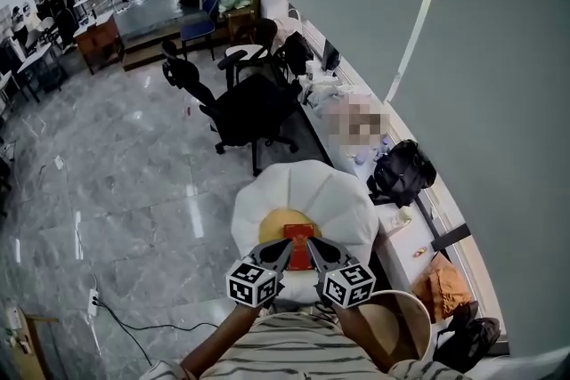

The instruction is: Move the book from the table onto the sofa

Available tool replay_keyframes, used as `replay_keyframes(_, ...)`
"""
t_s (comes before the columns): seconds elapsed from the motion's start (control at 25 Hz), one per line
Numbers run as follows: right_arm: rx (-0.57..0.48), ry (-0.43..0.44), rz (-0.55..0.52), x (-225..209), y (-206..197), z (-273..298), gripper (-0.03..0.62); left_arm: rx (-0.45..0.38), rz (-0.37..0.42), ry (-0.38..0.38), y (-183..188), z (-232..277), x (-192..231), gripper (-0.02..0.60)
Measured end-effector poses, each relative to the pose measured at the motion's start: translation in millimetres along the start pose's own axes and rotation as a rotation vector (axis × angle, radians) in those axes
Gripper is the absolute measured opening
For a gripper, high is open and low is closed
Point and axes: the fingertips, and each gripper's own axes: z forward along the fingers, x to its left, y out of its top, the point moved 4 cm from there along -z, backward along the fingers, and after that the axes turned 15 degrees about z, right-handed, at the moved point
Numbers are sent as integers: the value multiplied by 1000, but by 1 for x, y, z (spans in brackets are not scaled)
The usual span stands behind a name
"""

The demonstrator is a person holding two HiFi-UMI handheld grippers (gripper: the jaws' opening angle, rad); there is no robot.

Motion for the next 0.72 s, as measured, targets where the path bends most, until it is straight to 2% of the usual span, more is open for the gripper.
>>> replay_keyframes(0.16, -61, 7, -71, 18, 18, -4, 12, -62, 42, 39, 23, -9, -3, 5)
replay_keyframes(0.48, -140, 11, -132, 33, 48, -9, 12, -178, 127, 101, 54, -25, -2, 5)
replay_keyframes(0.72, -131, 24, -143, 34, 43, -4, 12, -191, 136, 135, 53, -30, 2, 5)
